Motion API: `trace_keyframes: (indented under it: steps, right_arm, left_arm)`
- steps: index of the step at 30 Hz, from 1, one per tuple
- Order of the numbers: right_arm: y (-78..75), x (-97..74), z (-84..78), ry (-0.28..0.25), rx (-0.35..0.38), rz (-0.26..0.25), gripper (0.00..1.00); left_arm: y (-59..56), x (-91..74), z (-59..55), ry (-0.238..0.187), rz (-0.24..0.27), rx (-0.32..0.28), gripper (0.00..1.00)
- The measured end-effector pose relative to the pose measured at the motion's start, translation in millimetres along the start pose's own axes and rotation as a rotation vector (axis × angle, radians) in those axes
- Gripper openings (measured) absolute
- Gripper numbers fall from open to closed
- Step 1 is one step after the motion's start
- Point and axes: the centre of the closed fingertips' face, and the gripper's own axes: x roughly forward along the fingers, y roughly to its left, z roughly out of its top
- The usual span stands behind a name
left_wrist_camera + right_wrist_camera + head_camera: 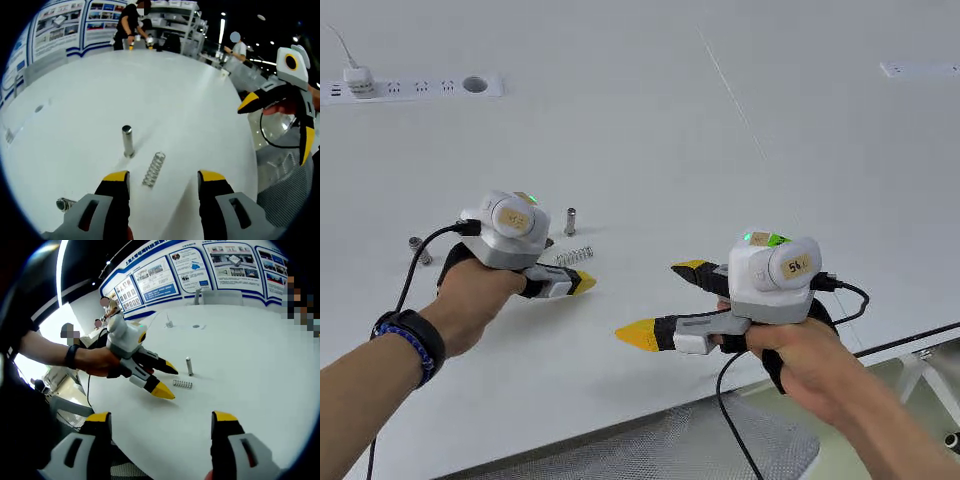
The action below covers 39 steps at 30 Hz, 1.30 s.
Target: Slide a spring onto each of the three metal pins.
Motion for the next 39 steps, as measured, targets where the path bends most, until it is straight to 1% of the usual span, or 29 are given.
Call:
trace_keyframes:
  steps: [2, 4, 8, 11, 12, 13, 15, 17, 19, 22, 24, 28, 32, 33, 36, 39]
  right_arm:
    - [-0.1, -0.4, 0.2, -0.003, 0.003, 0.000, 0.83]
    - [0.0, -0.6, -0.3, -0.003, 0.006, 0.001, 0.83]
    - [0.7, -1.0, -1.4, -0.002, 0.009, 0.001, 0.82]
    - [1.3, -1.2, -2.3, 0.000, 0.011, 0.001, 0.82]
    - [1.5, -1.2, -3.0, 0.002, 0.013, 0.000, 0.82]
    - [1.5, -1.2, -3.5, 0.002, 0.014, 0.000, 0.82]
    - [1.4, -0.3, -4.5, 0.002, 0.017, 0.000, 0.81]
    - [1.5, 0.0, -4.3, 0.000, 0.023, -0.002, 0.81]
    - [2.1, 0.2, -4.2, -0.001, 0.025, -0.001, 0.81]
    - [2.6, 0.3, -4.3, -0.002, 0.025, 0.001, 0.81]
    - [2.3, 0.3, -5.0, 0.002, 0.023, 0.001, 0.81]
    - [2.8, 0.0, -5.5, 0.002, 0.026, 0.003, 0.81]
    - [4.0, 1.5, -8.5, 0.010, 0.025, 0.008, 0.81]
    - [4.5, 1.8, -8.9, 0.012, 0.025, 0.010, 0.81]
    - [6.4, 3.0, -8.8, 0.014, 0.021, 0.014, 0.81]
    - [6.7, 3.0, -6.7, 0.011, 0.019, 0.014, 0.81]
  left_arm:
    - [0.5, 0.9, 2.1, -0.007, 0.001, -0.007, 0.55]
    - [2.5, 3.0, 1.7, -0.005, 0.006, -0.003, 0.53]
    - [6.4, 6.8, -3.1, -0.002, 0.016, -0.019, 0.49]
    - [8.9, 7.3, -5.2, -0.002, 0.031, -0.010, 0.42]
    - [9.7, 8.3, -7.1, 0.003, 0.035, -0.006, 0.40]
    - [10.3, 9.0, -9.6, 0.015, 0.038, 0.000, 0.39]
    - [14.1, 7.0, -9.3, 0.020, 0.056, 0.028, 0.33]
    - [17.1, 6.3, -9.4, 0.025, 0.061, 0.035, 0.30]
    - [21.4, 6.0, -9.2, 0.028, 0.079, 0.051, 0.26]
    - [22.6, 5.8, -8.7, 0.027, 0.083, 0.054, 0.24]
    - [25.8, 5.2, -9.8, 0.039, 0.099, 0.080, 0.20]
    - [25.8, 7.4, -7.6, 0.042, 0.108, 0.098, 0.18]
    - [25.5, 11.9, -6.3, 0.058, 0.114, 0.154, 0.15]
    - [24.4, 12.3, -6.6, 0.056, 0.111, 0.150, 0.14]
    - [28.4, 14.6, -5.6, 0.048, 0.120, 0.128, 0.11]
    - [25.3, 15.4, -7.5, 0.055, 0.118, 0.116, 0.11]
